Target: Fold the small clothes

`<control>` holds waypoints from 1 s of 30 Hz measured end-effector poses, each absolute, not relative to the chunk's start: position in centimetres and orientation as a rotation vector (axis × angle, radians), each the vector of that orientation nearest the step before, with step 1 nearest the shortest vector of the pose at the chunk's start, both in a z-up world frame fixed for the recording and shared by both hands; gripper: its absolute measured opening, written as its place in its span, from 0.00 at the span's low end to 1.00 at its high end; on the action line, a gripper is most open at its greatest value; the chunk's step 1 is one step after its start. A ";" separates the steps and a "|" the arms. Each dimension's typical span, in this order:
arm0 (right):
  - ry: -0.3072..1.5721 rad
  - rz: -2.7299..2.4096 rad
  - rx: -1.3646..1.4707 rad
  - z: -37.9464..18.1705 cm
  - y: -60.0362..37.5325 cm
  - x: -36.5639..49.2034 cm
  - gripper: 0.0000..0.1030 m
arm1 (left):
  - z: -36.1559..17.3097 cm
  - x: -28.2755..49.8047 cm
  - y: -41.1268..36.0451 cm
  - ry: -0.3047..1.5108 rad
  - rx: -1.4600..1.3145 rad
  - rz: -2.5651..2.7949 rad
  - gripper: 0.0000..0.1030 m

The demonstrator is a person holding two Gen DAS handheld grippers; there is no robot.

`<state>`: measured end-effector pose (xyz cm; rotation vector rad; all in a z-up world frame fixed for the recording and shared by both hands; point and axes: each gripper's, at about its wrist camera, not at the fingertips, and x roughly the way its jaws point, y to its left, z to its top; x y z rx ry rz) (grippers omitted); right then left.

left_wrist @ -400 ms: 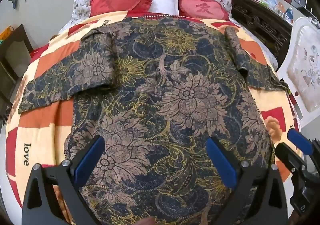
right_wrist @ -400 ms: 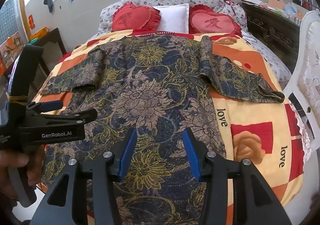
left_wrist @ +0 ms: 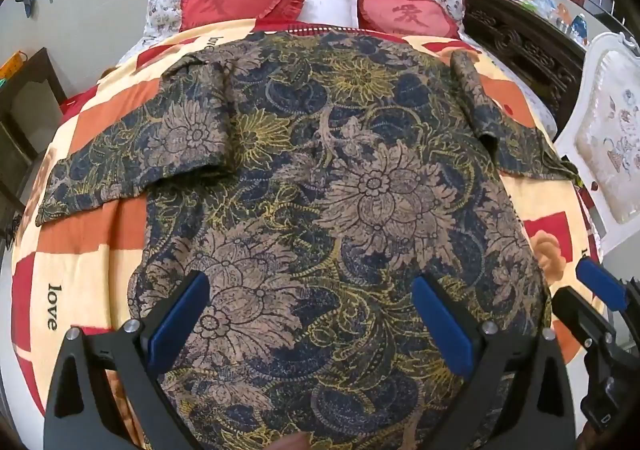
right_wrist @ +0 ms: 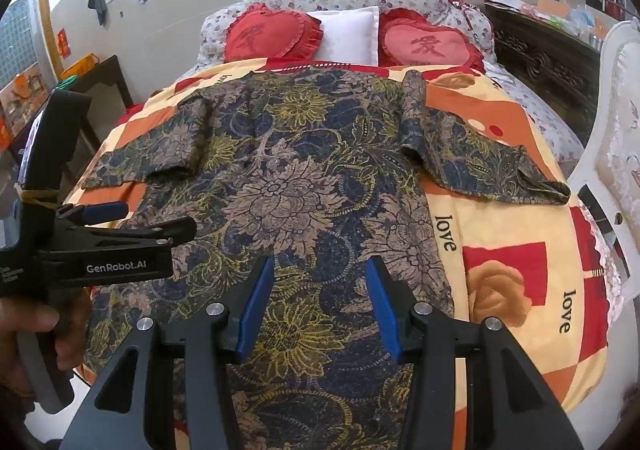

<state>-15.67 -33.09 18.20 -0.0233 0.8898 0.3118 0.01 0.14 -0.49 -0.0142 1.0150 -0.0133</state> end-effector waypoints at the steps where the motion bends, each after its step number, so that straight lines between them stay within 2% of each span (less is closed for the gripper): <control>1: 0.888 0.313 -0.024 18.3 -33.1 -15.6 0.53 | -0.5 0.0 0.1 1.016 -0.013 -0.013 1.00; 17: 0.898 0.294 -0.030 18.6 -32.4 -15.5 0.53 | -0.8 -0.4 0.6 1.009 -0.016 -0.024 1.00; 24: 0.911 0.185 -0.046 19.2 -32.6 -14.1 0.53 | -0.4 -1.5 1.2 0.878 0.031 -0.094 1.00; 30: 0.927 0.121 -0.070 18.7 -32.8 -13.5 0.53 | -1.3 -1.5 2.0 0.940 0.032 -0.106 1.00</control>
